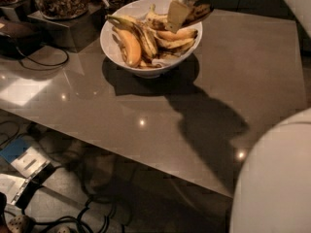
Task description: Pick banana from white bowl
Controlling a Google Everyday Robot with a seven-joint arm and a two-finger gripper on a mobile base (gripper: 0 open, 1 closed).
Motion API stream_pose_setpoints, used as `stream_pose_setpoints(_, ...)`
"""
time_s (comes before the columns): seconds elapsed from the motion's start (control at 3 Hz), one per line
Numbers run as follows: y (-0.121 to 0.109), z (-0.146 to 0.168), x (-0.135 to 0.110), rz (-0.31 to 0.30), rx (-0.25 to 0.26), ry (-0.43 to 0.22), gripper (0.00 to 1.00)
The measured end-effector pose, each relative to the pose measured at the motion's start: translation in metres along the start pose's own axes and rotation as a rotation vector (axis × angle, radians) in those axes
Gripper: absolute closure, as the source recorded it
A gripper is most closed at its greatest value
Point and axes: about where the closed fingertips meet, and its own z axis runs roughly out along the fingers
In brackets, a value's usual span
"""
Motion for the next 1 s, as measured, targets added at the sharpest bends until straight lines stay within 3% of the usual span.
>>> stream_pose_setpoints(0.67,0.004,-0.010,-0.005,-0.044,0.011,-0.004,1.00)
stream_pose_setpoints(1.0,0.019,-0.025,0.003,-0.053,0.001,-0.017,1.00)
